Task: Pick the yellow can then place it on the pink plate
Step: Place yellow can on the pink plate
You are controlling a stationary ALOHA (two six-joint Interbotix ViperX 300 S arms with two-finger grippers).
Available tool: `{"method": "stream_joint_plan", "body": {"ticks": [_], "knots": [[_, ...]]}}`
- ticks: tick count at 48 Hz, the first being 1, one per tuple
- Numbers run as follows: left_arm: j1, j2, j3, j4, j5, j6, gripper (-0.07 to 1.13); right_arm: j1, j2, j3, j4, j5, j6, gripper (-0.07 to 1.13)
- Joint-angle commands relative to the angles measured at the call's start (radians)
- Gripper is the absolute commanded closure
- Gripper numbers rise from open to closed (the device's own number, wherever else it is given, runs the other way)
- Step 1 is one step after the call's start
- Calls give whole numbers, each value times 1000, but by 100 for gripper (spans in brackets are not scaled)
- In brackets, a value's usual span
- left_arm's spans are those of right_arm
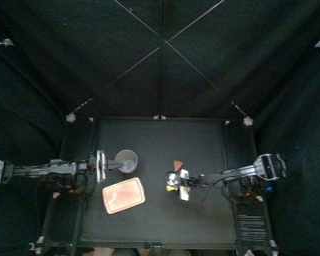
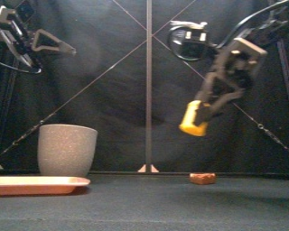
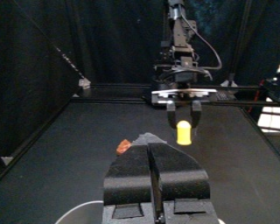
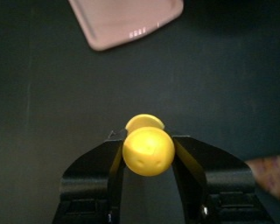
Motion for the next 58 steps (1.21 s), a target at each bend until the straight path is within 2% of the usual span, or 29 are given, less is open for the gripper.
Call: {"method": "stream_joint_plan", "body": {"ticks": [1,11,24,30,41,58], "knots": [[31,5,-17,11,-18,0,103,-20,109,-152,-57,-8,2,43],[67,5,-12,15,-20,0,103,-23,347,-451,-152,48,2,43],[84,5,-3,17,-12,2,103,-15,548,-799,-153,290,-3,43],[98,5,8,23,-11,0,103,5,618,-914,-140,350,-5,43],[124,5,17,23,-11,0,103,25,713,-1074,-63,462,-8,43],[144,5,14,32,-11,0,103,37,784,-1154,14,472,-6,40]]}}
